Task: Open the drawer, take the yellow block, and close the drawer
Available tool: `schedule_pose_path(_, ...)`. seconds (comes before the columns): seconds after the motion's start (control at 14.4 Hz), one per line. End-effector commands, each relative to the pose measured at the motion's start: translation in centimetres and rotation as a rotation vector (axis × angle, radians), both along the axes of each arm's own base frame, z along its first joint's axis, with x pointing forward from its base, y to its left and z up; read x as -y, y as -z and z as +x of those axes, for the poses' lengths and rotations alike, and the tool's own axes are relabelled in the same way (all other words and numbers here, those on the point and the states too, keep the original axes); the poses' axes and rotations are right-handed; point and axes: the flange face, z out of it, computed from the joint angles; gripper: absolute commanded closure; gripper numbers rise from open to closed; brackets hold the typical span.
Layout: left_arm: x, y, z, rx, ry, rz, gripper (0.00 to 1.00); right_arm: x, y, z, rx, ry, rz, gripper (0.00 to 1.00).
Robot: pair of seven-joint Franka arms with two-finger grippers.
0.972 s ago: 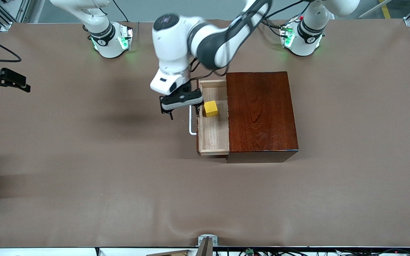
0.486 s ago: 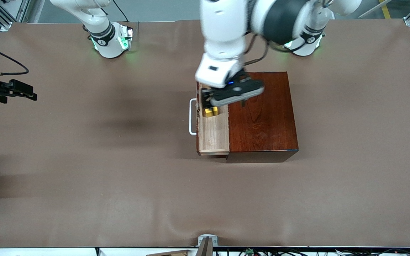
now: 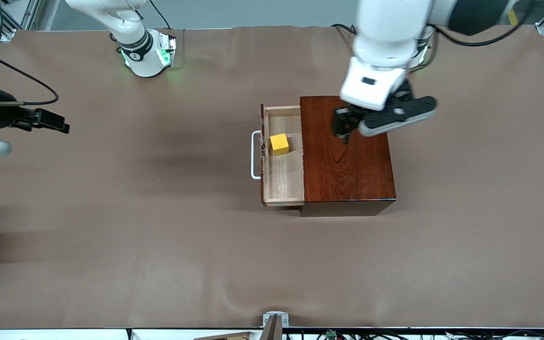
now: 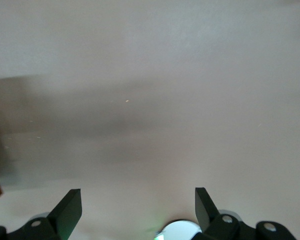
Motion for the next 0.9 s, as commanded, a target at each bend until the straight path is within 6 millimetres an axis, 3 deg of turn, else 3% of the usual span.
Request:
schedule_pose_path(0.0,-5.1,-0.4,-2.6,-0.042,0.045,-0.016,0.0,-2.8,0.2,-0.1,-0.04,0.127,0.0,0.0)
schedule_pose_path(0.28,-11.6,-1.3,-2.4,-0.07,0.106,-0.006,0.0,-5.5,0.3,-0.2,-0.05,0.167,-0.012,0.0)
schedule_pose_path(0.56,-15.6,-2.0,-2.0,-0.104,0.164,0.01,0.0,-7.4,0.6,-0.3,-0.058,0.202,-0.025,0.0)
schedule_pose_path(0.69,-18.4,-2.7,-1.9,-0.109,0.205,0.011,0.0,-9.3,1.1,-0.4,-0.08,0.258,-0.018,0.0)
schedule_pose_path(0.83,-19.7,-3.0,-1.7,-0.118,0.218,0.009,0.0,-11.0,1.6,-0.3,-0.106,0.36,-0.018,0.0)
